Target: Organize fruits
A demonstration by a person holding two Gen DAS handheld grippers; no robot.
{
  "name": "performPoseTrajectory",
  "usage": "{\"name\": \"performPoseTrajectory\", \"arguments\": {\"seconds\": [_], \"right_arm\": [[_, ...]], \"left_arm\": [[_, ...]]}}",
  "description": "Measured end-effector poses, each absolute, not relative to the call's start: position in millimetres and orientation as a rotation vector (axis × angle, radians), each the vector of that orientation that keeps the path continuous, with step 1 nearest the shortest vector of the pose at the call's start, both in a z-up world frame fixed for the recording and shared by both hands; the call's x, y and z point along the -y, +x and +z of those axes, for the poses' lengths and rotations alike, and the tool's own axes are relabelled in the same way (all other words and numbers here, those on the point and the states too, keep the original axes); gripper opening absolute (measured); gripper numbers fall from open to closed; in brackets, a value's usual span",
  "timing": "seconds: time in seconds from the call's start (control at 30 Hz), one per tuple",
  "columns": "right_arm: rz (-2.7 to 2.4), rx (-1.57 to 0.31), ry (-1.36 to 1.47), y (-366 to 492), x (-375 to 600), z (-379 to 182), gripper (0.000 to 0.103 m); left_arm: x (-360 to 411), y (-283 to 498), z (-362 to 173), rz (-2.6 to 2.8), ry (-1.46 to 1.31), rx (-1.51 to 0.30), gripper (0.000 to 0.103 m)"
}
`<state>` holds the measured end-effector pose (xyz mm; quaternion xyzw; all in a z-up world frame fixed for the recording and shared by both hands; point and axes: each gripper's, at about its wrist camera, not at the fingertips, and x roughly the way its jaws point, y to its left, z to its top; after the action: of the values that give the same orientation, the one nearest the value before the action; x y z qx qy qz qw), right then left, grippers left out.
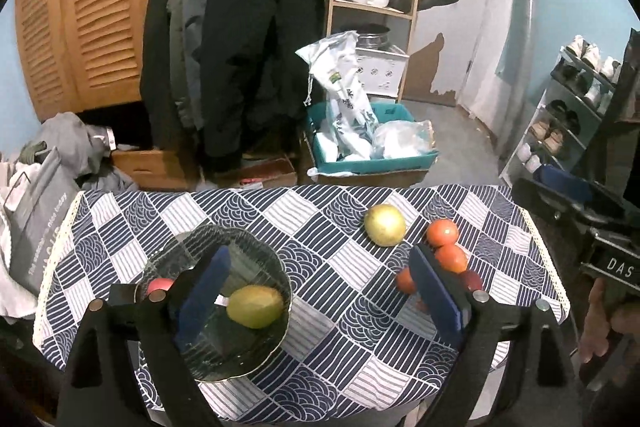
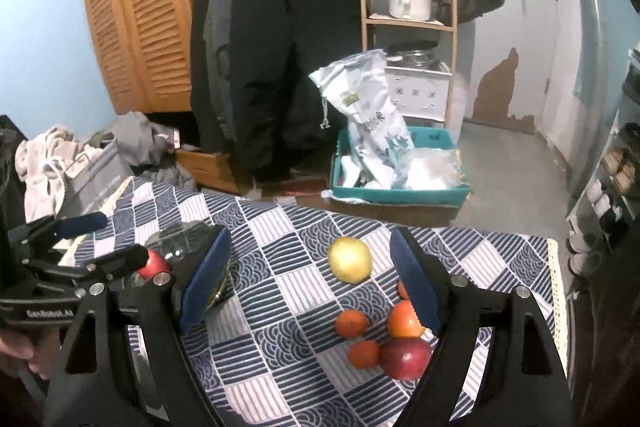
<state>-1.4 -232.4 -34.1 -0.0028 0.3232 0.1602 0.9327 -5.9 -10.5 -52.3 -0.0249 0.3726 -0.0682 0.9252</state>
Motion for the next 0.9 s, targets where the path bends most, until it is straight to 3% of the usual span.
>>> {"name": "performPoseTrajectory", "arguments": {"seconds": [0.57, 0.9], "right_arm": [[0.235, -0.738, 0.013, -0.6, 295.7, -65.8, 0.082], [0.197, -0.883, 0.010, 12.3, 321.1, -122.2, 0.082]], "left_arm": [[64.6, 8.7, -66.5, -0.201, 0.021, -0.803, 0.092], [93.2, 26.4, -100.4, -0.238, 0.060, -0.883, 0.092]]}}
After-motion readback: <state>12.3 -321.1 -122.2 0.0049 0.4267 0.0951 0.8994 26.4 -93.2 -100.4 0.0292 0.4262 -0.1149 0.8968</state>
